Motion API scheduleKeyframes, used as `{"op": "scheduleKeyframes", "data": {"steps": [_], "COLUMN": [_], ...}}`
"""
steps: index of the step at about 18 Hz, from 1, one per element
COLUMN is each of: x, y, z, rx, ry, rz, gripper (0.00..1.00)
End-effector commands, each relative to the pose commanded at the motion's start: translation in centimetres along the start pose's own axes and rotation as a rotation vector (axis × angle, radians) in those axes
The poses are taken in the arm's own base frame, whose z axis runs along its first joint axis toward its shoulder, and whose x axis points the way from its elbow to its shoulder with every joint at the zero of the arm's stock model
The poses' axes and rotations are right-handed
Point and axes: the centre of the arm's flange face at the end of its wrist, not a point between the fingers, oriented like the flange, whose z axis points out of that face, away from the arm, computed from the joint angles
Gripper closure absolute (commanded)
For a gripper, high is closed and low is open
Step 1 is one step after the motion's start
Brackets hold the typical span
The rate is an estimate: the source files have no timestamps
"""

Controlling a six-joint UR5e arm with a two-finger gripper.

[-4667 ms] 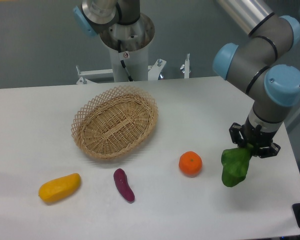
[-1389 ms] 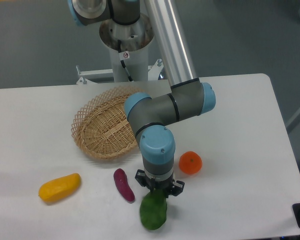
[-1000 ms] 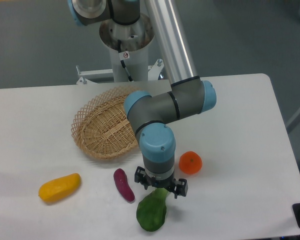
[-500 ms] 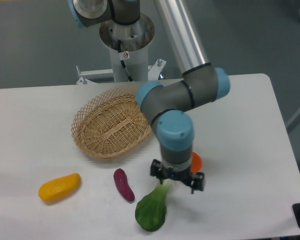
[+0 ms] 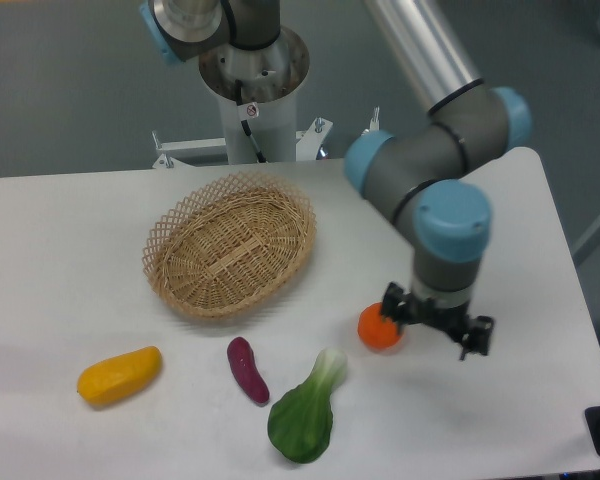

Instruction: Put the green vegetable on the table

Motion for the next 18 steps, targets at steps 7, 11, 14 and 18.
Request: {"op": "scheduleKeyframes", "data": {"steps": [7,11,14,18], "x": [-3.9,-5.5,-6.4,-7.0], "y": [3.9,4.8,6.0,7.1], "z": [-0.1,-1.1,-1.1,-1.0], "rx": [-0.002,0.007,0.006,0.009], "ry": [0.0,0.032,0.027,0.025], "rz": [0.077,0.104,0.152,0.171], "gripper": [0.0,0.0,0.0,0.0]}}
